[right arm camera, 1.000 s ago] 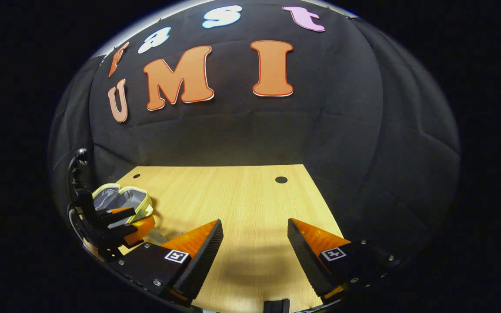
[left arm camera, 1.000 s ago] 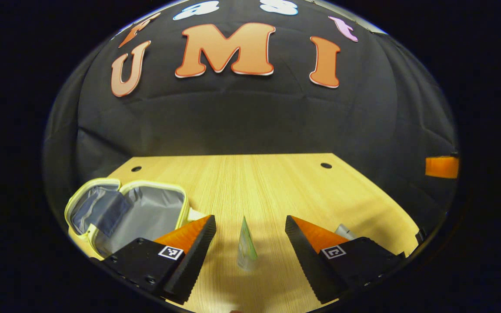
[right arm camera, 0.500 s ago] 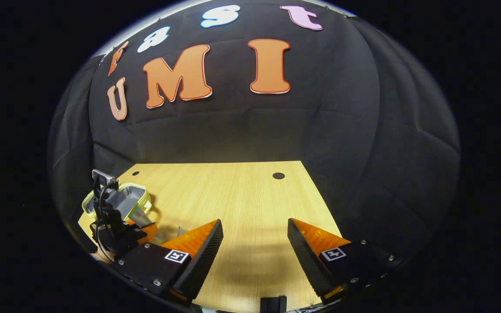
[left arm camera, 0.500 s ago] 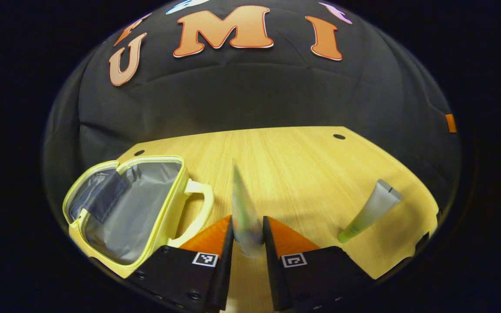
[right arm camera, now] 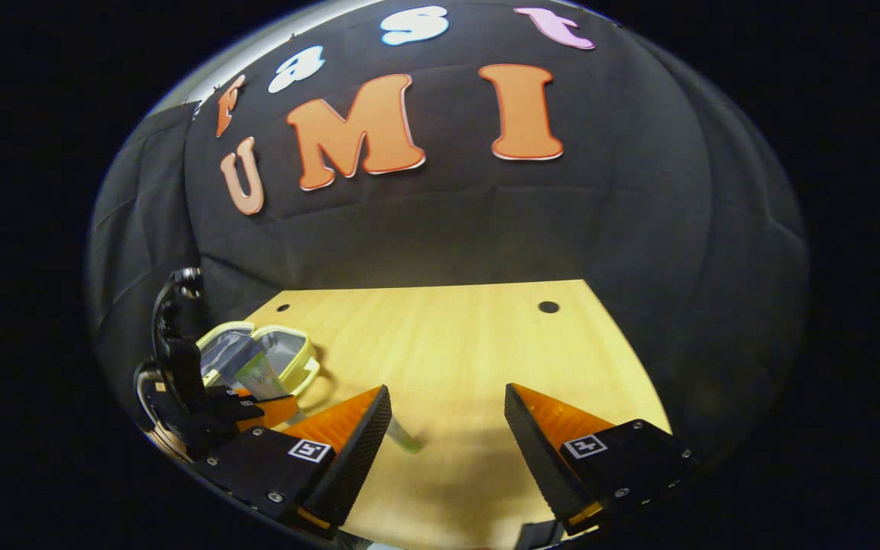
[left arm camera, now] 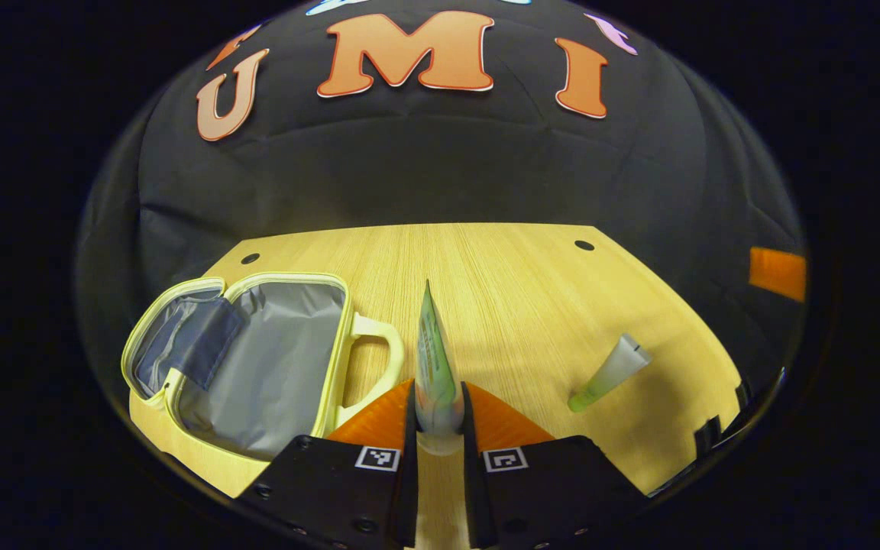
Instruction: First open the suitcase, pack the skin care products into it, and then close the suitcase.
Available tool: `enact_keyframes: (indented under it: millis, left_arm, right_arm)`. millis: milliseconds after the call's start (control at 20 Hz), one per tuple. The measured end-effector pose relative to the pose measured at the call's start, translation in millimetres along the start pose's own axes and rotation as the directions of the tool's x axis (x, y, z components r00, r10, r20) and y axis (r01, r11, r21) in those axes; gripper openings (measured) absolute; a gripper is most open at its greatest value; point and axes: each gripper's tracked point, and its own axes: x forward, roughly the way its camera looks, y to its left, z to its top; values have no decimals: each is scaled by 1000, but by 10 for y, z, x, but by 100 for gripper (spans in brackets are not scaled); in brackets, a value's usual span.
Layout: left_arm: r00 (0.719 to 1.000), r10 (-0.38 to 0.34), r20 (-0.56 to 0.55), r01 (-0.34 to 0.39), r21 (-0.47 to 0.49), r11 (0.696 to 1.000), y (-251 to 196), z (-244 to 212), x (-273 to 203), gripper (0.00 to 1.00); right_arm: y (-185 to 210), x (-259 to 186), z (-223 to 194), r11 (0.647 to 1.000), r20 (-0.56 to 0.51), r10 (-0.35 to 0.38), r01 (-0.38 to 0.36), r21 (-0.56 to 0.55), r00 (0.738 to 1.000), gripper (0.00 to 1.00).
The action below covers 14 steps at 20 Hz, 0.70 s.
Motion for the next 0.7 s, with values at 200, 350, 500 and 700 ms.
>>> enact_keyframes:
  millis: [200,350,500,700]
  left_arm:
    - [1000,-3,4,3,-6,1000,186,183,-279,25]
    - [1000,9,10,-9,0,1000,337,216,-392,25]
    - [1000,13,1,-13,-14,1000,447,161,-416,25]
    - [1000,20,-10,-20,-11,1000,560,49,-388,25]
  right_arm:
    - [317,381,-438,996,-101,70,-75,-51,992,95]
    - [339,576,-787,993,-188,67,-83,-78,980,96]
    - [343,731,-1172,995,-290,72,-91,-50,954,93]
    - [303,851,-1370,995,-338,60,-83,-53,939,85]
